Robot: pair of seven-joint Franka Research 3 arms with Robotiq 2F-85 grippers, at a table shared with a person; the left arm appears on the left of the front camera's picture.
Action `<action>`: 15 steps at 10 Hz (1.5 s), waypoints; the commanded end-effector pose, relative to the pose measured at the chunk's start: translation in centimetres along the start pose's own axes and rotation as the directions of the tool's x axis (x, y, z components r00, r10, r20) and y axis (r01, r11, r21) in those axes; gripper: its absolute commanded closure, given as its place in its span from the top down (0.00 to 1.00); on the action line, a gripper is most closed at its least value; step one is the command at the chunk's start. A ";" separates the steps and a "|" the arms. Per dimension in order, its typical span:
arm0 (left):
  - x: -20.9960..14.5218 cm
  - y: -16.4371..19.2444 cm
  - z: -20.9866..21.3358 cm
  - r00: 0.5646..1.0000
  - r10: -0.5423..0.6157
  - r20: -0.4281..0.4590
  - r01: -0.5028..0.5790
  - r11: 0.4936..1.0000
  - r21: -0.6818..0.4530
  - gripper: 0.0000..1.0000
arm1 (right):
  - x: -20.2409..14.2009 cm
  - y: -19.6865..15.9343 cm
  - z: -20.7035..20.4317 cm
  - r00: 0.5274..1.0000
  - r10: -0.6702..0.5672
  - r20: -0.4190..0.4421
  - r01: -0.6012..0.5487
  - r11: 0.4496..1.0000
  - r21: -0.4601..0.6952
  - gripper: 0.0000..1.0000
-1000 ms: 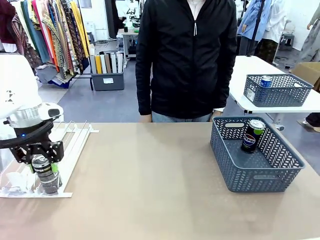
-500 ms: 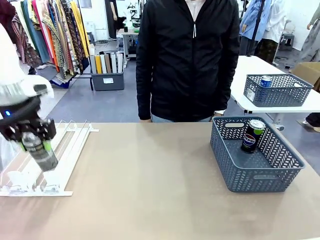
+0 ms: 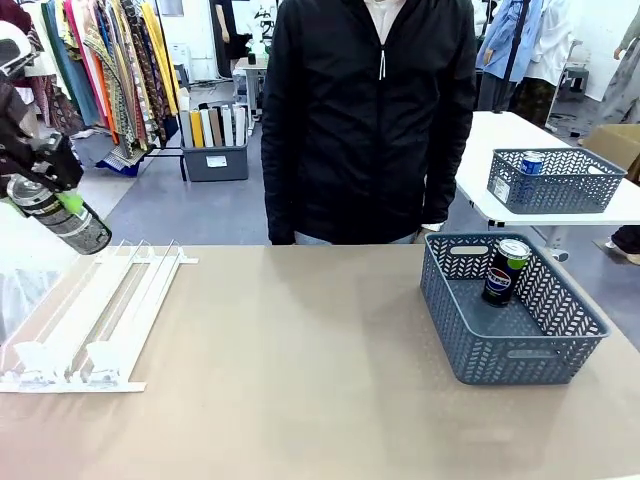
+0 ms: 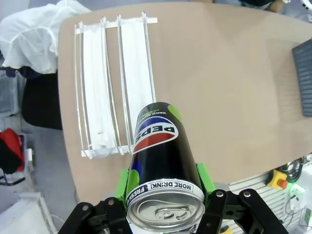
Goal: Retrieve and store the cans from the dispenser.
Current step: Pick up one can from the Automatic Can Dispenser and place it in the middle of the table.
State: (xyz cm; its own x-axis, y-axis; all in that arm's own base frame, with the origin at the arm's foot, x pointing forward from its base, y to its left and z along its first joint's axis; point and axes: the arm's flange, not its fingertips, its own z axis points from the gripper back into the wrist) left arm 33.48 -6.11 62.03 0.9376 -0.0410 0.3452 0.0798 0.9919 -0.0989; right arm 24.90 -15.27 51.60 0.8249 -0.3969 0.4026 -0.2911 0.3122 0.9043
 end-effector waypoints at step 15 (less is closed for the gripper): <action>6.4 -29.1 -19.5 0.815 -0.418 -0.401 0.311 0.900 -0.306 0.00 | 0.3 0.2 -0.2 1.000 0.025 0.018 -0.025 0.999 0.026 1.00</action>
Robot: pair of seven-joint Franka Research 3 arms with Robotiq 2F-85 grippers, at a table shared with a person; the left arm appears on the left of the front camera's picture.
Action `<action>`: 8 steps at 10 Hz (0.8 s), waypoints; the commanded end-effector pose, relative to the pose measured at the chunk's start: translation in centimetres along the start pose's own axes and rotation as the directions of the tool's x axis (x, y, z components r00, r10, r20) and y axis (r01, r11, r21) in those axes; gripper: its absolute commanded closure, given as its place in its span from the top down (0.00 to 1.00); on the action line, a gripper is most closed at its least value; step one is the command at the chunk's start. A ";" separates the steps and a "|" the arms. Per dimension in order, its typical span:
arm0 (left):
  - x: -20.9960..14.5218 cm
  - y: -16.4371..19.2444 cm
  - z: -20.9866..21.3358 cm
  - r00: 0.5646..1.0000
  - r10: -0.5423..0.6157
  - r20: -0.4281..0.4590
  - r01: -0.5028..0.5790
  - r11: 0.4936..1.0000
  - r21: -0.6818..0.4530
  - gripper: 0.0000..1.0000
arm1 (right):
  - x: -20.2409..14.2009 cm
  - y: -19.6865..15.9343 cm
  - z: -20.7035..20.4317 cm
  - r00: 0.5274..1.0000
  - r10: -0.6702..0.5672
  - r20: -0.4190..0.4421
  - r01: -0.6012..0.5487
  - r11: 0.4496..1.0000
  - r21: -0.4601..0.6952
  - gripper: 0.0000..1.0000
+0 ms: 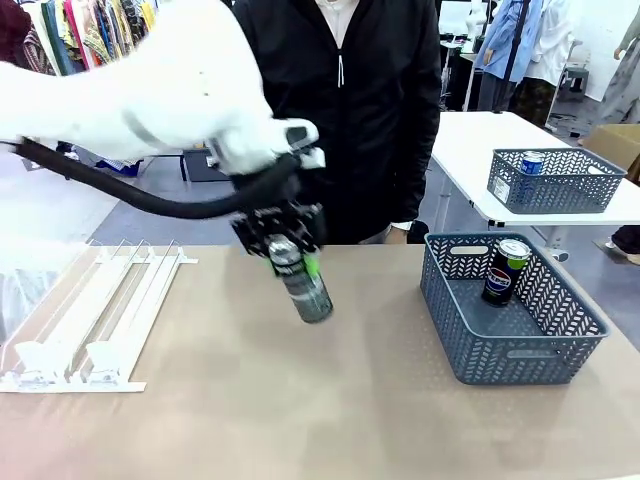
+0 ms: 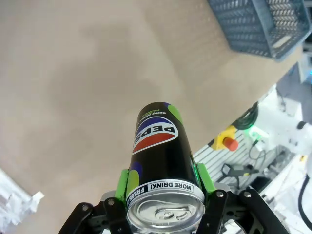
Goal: Retrieve and store the cans from the dispenser.
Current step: Pick up one can from the Automatic Can Dispenser and place it in the middle of the table.
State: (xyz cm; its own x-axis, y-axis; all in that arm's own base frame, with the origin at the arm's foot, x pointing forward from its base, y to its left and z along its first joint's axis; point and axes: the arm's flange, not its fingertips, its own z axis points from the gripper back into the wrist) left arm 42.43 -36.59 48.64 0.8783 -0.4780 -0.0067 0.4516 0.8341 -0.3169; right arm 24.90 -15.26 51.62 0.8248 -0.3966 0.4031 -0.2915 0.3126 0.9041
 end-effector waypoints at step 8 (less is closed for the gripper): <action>3.2 -0.3 -8.7 0.994 0.084 -0.064 -0.061 0.954 0.292 0.00 | 0.3 0.2 -0.2 1.000 0.024 0.019 -0.024 0.999 0.026 1.00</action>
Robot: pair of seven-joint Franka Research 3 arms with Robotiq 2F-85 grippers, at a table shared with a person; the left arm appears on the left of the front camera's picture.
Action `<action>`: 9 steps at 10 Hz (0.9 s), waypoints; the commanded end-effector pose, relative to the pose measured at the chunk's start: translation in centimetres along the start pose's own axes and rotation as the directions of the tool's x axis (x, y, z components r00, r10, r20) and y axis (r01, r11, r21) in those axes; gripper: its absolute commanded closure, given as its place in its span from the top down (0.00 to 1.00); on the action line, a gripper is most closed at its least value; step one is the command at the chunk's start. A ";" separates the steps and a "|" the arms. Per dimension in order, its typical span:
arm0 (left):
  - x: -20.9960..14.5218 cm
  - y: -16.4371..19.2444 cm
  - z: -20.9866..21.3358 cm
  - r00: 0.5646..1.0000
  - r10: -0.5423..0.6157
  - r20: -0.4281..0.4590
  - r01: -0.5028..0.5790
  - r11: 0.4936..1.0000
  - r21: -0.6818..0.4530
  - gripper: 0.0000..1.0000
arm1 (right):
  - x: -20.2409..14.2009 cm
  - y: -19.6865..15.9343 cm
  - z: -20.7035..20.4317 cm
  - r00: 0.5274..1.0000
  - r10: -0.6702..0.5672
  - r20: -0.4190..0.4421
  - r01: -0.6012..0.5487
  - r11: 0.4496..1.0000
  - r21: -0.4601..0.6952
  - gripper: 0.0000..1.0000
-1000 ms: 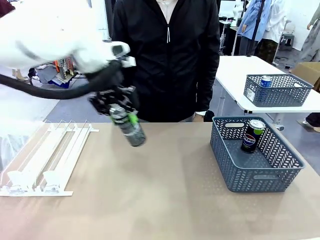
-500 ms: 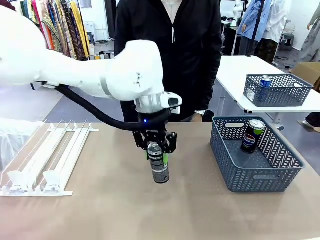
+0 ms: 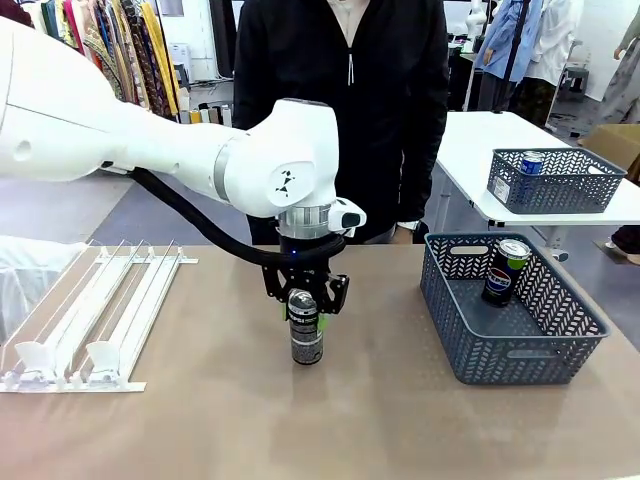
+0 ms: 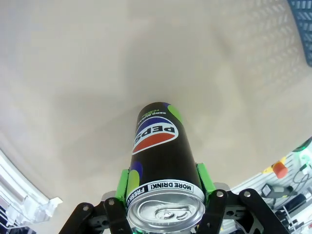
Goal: Retrieve and store the cans from the dispenser.
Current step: Pick up one can from the Automatic Can Dispenser and place it in the middle of the table.
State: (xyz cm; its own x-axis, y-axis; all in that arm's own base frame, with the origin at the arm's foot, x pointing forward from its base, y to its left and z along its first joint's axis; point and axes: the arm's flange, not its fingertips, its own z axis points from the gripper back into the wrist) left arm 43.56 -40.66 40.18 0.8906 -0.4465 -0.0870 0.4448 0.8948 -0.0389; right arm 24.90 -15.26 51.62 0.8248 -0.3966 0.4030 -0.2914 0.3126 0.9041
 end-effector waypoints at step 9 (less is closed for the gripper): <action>0.0 0.6 1.5 0.999 0.045 -0.003 -0.045 0.999 0.003 1.00 | 0.3 0.2 -0.2 1.000 0.024 0.019 -0.024 0.999 0.026 1.00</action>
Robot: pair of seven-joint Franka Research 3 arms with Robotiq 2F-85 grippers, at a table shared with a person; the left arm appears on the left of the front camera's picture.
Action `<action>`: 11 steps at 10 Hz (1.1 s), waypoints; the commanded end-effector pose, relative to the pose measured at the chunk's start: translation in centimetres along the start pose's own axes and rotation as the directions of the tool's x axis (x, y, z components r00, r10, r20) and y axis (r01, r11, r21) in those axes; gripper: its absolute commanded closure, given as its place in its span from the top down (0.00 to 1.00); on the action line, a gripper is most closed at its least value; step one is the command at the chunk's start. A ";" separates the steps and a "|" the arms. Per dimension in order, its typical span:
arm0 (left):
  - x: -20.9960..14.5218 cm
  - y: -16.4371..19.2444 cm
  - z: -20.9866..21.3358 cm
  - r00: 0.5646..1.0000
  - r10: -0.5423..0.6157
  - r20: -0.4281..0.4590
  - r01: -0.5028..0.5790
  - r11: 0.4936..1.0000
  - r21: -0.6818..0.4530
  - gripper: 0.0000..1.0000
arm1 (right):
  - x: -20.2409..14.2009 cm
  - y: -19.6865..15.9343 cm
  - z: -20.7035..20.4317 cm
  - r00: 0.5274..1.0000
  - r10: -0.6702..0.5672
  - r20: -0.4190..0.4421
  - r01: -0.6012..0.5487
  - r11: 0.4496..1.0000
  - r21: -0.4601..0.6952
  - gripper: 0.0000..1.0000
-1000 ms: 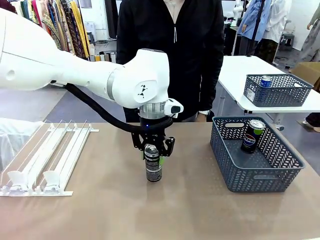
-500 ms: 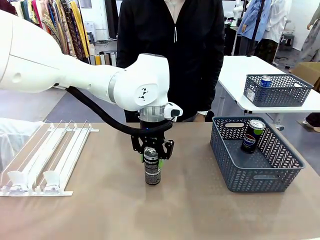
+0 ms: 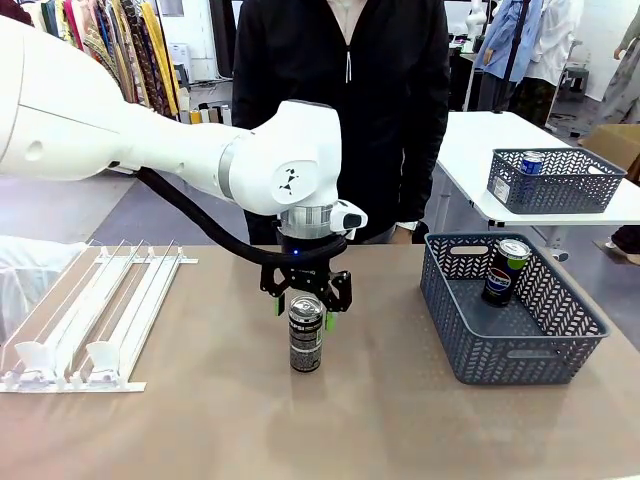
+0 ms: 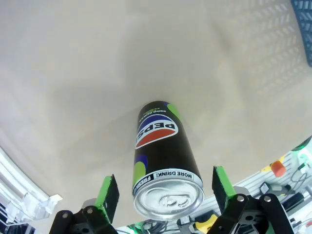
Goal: Retrieve and store the cans from the dispenser.
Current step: Pick up one can from the Automatic Can Dispenser and place it in the middle of the table.
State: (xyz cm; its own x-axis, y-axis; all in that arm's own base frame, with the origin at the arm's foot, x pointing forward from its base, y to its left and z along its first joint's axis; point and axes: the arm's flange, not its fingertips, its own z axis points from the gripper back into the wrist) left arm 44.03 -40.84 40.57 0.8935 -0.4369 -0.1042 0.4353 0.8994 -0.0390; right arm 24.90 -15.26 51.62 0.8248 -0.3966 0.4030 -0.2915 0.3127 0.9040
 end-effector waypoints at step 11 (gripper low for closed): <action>-31.6 37.5 8.1 0.569 0.811 0.133 -0.179 0.281 -0.943 1.00 | 0.3 0.2 -0.2 1.000 0.024 0.019 -0.024 0.999 0.026 1.00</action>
State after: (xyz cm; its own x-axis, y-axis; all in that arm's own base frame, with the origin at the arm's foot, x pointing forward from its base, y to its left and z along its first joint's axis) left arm 33.76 7.27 51.68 0.9467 0.3205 -0.0333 -0.1860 0.4592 -0.8687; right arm 24.90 -15.28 51.59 0.8249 -0.3972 0.4023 -0.2906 0.3126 0.9044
